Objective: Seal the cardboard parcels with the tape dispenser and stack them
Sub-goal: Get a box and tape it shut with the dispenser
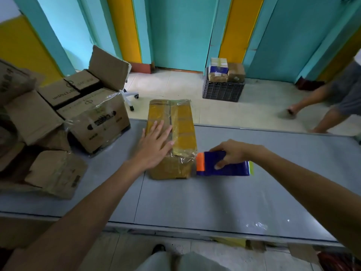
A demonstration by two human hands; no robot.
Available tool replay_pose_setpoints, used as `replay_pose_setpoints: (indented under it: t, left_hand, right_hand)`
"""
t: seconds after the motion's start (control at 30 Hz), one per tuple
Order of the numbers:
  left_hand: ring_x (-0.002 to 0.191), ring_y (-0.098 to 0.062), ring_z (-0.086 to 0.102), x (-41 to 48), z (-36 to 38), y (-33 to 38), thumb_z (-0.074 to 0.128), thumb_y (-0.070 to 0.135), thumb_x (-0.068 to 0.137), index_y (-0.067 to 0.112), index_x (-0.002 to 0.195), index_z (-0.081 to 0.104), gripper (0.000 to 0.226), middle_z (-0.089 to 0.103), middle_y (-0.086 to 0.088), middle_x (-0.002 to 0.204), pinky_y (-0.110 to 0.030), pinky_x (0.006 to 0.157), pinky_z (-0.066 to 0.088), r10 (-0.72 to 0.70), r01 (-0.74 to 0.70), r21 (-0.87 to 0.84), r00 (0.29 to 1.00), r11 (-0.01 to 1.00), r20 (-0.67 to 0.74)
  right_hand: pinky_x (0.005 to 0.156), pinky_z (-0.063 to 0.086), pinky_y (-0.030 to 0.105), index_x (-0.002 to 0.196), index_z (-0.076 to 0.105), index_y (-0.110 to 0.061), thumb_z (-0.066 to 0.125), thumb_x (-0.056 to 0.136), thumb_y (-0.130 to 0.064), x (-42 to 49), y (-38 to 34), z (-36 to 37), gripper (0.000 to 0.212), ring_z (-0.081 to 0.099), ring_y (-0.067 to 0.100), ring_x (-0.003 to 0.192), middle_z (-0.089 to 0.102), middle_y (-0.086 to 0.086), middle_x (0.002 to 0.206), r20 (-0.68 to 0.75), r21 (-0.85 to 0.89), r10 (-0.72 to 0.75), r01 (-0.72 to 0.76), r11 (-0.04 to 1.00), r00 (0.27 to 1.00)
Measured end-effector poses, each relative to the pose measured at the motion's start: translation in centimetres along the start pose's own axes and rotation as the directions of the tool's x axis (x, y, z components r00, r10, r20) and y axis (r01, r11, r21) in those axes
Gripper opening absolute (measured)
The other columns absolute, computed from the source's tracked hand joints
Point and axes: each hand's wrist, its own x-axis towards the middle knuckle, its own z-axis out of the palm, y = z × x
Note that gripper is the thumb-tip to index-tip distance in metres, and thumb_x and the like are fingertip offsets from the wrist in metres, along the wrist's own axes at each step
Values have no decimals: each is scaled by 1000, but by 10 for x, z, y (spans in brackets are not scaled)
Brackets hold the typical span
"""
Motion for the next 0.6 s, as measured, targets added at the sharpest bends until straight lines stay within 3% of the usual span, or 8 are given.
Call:
replay_pose_setpoints:
  t: [0.07, 0.17, 0.3, 0.4, 0.5, 0.6]
  left_hand:
    - [142, -11, -17, 3, 0, 0, 7, 63, 92, 32, 147, 0, 64, -12, 3, 156, -42, 114, -12, -1, 2, -25, 1000, 1000, 19]
    - [142, -7, -13, 2, 1, -1, -9, 84, 67, 30, 145, 0, 96, -8, 6, 156, -42, 116, -8, 8, -20, -225, 999, 974, -51]
    - [143, -6, 2, -2, -4, -3, 8, 90, 65, 30, 144, 18, 99, 9, 16, 151, -36, 114, 2, -42, -95, -589, 976, 802, -215]
    - [140, -1, 6, -6, -6, -8, 23, 70, 75, 26, 143, 29, 81, 15, 16, 149, -33, 112, 8, -51, -126, -569, 957, 813, -285]
    - [138, -1, 9, -12, -5, -15, 31, 62, 77, 21, 142, 34, 77, 21, 8, 151, -26, 110, 9, -60, -137, -563, 946, 815, -318]
    - [140, -13, 20, -17, -5, -23, 35, 60, 77, 16, 141, 37, 78, 29, -3, 151, -30, 110, 16, -104, -94, -548, 942, 831, -319]
  right_hand:
    - [83, 41, 33, 141, 38, -28, 63, 84, -46, -1, 6, 2, 64, 51, 23, 114, 55, 2, 130, -75, -154, 20, -32, 987, 997]
    - [83, 42, 32, 146, 25, -31, 56, 87, -51, 1, 12, 33, 70, 53, 26, 113, 56, 5, 128, -226, -221, 50, -101, 970, 973]
    - [86, 43, 33, 150, 4, -32, 50, 90, -54, 4, 27, 73, 79, 53, 28, 115, 54, 6, 134, -378, -189, 62, -142, 972, 924]
    - [81, 44, 34, 148, -9, -31, 46, 92, -54, 2, 30, 98, 82, 57, 30, 109, 58, 8, 128, -404, -163, 81, -159, 974, 911]
    - [87, 43, 36, 150, -4, -16, 38, 95, -53, 3, 29, 110, 79, 56, 31, 113, 56, 10, 131, -421, -116, 156, -223, 968, 894]
    - [96, 38, 37, 151, 7, -13, 13, 92, -63, 3, 25, 109, 77, 51, 28, 118, 57, 10, 128, -504, -204, 156, -292, 935, 850]
